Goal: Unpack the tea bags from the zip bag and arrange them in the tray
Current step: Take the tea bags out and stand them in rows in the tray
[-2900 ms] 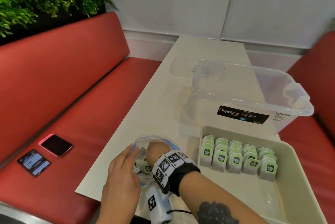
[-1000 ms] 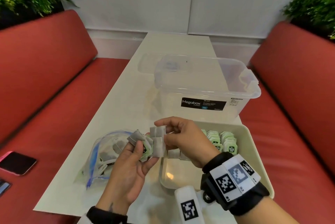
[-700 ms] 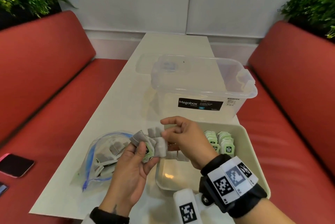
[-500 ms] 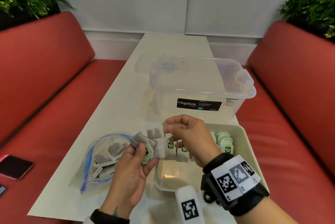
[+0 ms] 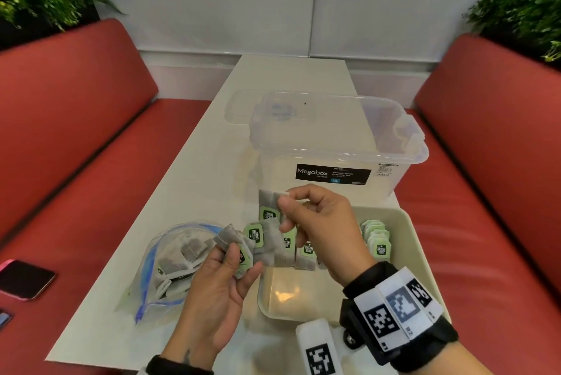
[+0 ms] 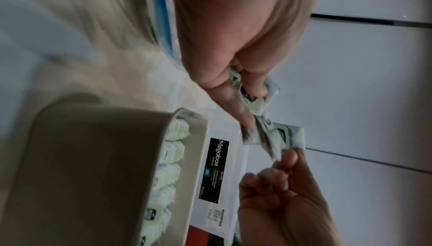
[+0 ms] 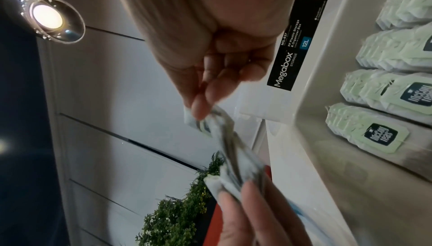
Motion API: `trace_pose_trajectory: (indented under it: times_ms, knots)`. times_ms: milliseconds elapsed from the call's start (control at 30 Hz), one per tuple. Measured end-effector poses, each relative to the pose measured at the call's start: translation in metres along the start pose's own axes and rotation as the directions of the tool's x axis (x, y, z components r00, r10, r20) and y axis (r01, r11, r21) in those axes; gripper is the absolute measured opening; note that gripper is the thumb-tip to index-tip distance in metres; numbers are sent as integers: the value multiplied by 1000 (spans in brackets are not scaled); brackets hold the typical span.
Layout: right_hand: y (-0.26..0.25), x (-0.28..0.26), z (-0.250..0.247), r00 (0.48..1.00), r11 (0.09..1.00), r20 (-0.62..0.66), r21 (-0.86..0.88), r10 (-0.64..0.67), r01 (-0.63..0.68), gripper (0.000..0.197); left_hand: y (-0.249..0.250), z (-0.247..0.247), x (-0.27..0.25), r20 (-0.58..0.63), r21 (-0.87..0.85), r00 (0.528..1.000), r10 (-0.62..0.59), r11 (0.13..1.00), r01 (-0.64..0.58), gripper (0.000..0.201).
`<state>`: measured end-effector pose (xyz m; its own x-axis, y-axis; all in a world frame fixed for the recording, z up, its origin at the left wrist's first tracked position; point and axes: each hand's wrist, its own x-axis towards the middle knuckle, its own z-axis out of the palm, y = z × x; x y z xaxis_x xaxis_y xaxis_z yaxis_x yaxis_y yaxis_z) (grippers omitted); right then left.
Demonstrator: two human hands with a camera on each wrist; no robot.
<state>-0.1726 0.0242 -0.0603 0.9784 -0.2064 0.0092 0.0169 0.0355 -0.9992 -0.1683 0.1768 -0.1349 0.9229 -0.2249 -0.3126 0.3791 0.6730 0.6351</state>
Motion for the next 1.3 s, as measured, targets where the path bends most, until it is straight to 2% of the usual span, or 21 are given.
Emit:
trace_pose_trajectory:
  times_ms: [67,167,200,367,433,533,667,867,1033,1100,1167,1233,1300]
  knots:
    - [1,-1,4,999,1000,33,21,7,-8,5,0,3,-2,34,-46,998,-50,998,51,33]
    - [4,-2,8,999,997,38,69,37,-40,5,0,5,-2,95,-71,993,-72,994,79,77]
    - [4,-3,9,998,995,41,86,46,-49,5,0,4,-2,102,-64,993,-67,995,74,85]
    - [7,-5,16,993,979,26,162,118,-121,9,3,0,-3,135,9,988,-80,997,79,95]
    - [10,-4,18,990,975,-24,178,137,-131,13,5,0,-3,135,25,989,-65,998,63,91]
    - [14,-4,18,982,960,-84,239,167,-143,17,5,-2,-1,116,57,993,-23,998,16,73]
    - [19,-5,19,977,929,-50,321,208,-182,19,7,-4,-4,191,185,982,15,981,-51,91]
    - [20,-4,18,980,942,-33,282,198,-181,16,7,-10,-4,262,227,965,30,970,-92,73]
    - [21,-3,15,969,947,-22,218,247,-237,12,17,-9,-5,288,331,950,118,919,-214,54]
    - [21,-3,14,977,967,-16,147,214,-210,10,18,-9,-4,294,384,945,143,888,-254,42]
    - [21,-5,12,990,987,13,71,143,-143,20,17,-8,-3,290,399,945,153,878,-264,16]
    - [21,-9,13,996,998,61,4,68,-68,17,14,-8,-1,272,432,948,164,860,-273,26]
    - [21,-11,14,994,998,106,-53,32,-27,19,14,-5,-3,262,413,957,125,882,-228,13]
